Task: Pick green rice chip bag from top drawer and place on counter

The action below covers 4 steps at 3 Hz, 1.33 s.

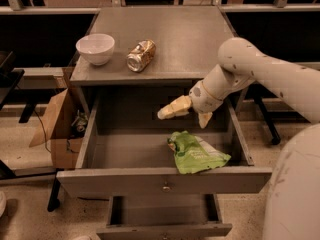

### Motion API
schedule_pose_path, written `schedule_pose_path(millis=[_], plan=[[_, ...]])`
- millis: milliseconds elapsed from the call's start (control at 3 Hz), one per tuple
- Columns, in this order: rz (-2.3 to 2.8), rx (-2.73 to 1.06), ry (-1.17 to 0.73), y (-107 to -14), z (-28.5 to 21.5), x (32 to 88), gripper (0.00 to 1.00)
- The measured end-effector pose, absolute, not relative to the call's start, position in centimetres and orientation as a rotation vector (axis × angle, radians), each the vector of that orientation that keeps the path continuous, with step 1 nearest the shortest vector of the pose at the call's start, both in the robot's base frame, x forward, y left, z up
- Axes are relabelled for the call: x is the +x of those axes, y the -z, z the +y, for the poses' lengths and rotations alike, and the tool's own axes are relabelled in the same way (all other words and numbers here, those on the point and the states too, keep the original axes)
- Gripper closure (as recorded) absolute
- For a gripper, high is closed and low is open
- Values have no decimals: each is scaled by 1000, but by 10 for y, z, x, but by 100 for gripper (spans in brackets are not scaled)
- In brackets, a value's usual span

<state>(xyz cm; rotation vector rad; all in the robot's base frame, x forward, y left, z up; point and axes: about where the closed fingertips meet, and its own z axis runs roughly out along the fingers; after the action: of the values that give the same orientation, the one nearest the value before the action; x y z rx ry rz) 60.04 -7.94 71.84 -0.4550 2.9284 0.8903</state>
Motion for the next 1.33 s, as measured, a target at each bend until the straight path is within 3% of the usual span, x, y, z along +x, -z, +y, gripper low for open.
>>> schedule_pose_path(millis=[1000,1333], plan=[[3078,-183,-430,-675,-136,581,0],[3110,-216,-338,-667,-135,571,0]])
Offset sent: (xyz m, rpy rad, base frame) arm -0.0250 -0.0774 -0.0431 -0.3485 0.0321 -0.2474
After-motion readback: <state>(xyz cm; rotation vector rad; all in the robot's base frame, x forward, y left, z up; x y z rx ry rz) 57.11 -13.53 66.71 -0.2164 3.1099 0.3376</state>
